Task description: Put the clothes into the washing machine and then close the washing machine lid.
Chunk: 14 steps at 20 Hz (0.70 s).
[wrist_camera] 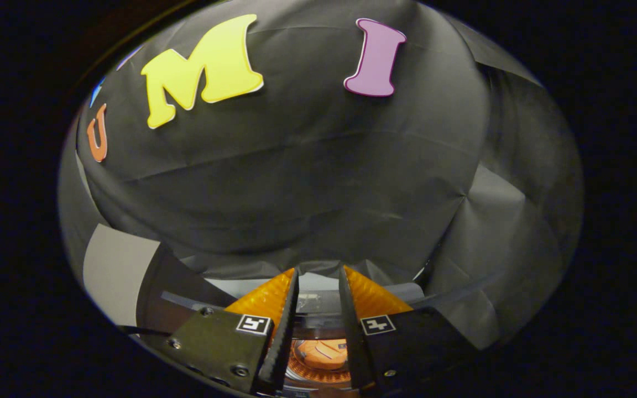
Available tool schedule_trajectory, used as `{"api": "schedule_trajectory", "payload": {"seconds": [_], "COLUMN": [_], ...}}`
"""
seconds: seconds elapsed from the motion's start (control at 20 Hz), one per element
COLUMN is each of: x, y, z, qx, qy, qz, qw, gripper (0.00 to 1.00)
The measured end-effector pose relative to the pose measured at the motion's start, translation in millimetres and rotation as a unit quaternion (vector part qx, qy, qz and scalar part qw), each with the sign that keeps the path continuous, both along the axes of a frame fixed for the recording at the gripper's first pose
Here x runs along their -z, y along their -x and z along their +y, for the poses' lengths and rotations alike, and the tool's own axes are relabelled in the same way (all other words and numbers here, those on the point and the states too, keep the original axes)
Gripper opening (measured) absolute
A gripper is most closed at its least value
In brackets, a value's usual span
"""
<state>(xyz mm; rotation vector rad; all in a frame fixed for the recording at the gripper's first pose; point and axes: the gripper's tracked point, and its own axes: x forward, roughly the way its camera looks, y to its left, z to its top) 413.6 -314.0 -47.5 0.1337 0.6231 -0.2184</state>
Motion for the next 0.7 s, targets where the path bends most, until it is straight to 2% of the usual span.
{"api": "schedule_trajectory", "payload": {"seconds": [0.7], "x": [34.7], "y": [81.5], "z": [15.8], "qx": [0.009], "qy": [-0.019], "qz": [0.030], "qw": [0.999], "gripper": [0.46]}}
